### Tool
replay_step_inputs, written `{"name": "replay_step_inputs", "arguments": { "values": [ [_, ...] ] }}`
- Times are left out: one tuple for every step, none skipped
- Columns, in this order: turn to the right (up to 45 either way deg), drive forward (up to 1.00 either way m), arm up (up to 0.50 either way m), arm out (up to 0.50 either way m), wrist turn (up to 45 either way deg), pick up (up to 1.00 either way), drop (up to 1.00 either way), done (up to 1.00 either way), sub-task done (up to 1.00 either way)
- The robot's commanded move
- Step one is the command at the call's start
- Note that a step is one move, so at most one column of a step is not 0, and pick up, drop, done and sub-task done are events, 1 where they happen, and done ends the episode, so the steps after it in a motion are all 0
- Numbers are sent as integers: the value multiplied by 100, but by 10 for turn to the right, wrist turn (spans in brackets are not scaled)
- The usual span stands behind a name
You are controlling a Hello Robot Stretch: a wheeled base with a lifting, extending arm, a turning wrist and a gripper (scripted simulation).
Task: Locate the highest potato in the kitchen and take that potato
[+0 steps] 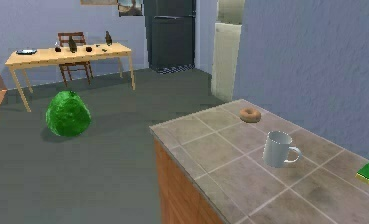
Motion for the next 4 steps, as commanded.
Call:
{"name": "replay_step_inputs", "arguments": {
  "values": [
    [0, 0, 0, 0, 450, 0, 0, 0, 0],
    [0, 0, 0, 0, 450, 0, 0, 0, 0],
    [0, 0, 0, 0, 450, 0, 0, 0, 0],
    [0, 0, 0, 0, 270, 0, 0, 0, 0]
  ]
}}
